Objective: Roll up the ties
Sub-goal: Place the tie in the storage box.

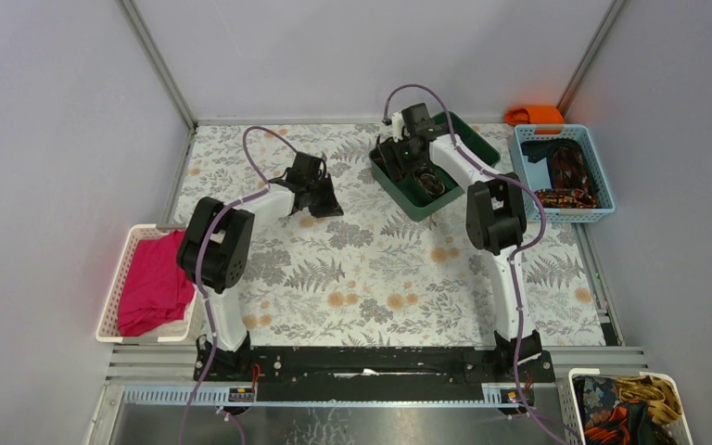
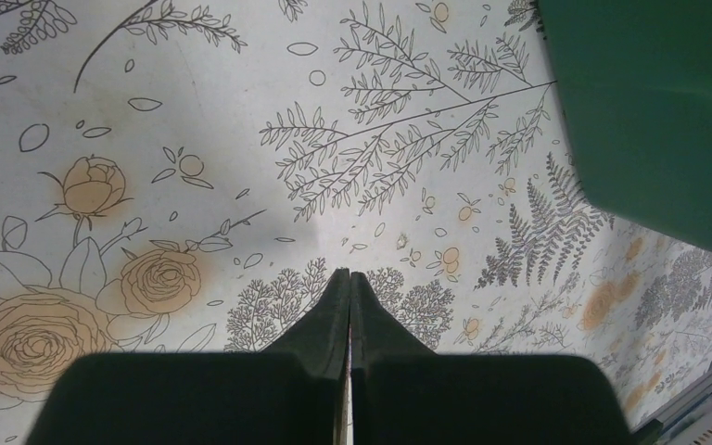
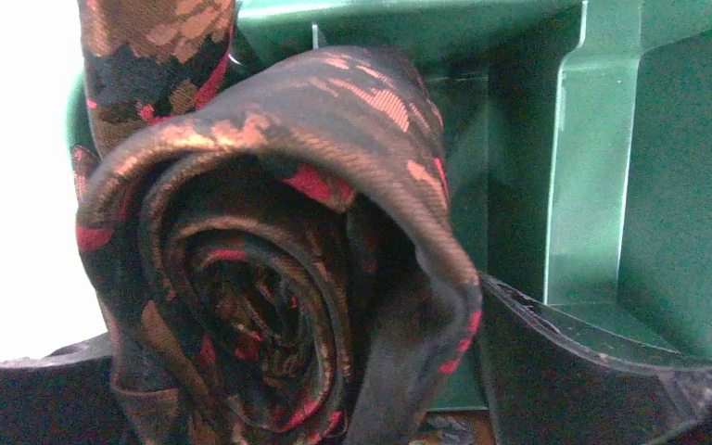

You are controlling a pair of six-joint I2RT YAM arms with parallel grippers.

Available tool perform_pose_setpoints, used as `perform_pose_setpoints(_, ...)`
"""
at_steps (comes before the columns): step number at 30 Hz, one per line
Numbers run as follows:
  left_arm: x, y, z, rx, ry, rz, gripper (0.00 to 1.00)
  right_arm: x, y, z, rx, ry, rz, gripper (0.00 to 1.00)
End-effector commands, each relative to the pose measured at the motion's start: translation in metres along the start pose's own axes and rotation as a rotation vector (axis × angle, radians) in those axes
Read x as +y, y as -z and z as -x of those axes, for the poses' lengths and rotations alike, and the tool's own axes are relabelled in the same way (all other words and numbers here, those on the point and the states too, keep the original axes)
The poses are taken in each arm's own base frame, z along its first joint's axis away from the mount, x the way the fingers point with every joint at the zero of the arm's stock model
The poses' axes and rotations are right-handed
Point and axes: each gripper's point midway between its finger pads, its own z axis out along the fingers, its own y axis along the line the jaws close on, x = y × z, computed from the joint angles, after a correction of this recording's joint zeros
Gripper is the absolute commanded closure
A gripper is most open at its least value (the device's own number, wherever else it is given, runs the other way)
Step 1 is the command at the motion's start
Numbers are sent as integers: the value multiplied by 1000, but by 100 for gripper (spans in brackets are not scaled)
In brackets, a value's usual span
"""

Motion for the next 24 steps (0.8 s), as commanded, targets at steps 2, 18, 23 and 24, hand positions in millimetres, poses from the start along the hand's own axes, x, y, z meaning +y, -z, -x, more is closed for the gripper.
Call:
perform_pose_setpoints(2, -4, -4, 11, -5, -23, -24, 100, 20, 36, 15, -46, 20, 61, 7)
perform_pose_setpoints(18, -1, -10, 7, 26, -30, -16, 100, 23, 57, 47, -144, 17, 80, 0)
perform_pose_setpoints(23, 0, -12, 5, 35, -32, -15, 100, 23, 56, 47, -139, 26, 86, 0)
perform_pose_setpoints(24, -1, -12, 5, 36, -32, -15, 100, 22, 55, 46, -135, 31, 86, 0)
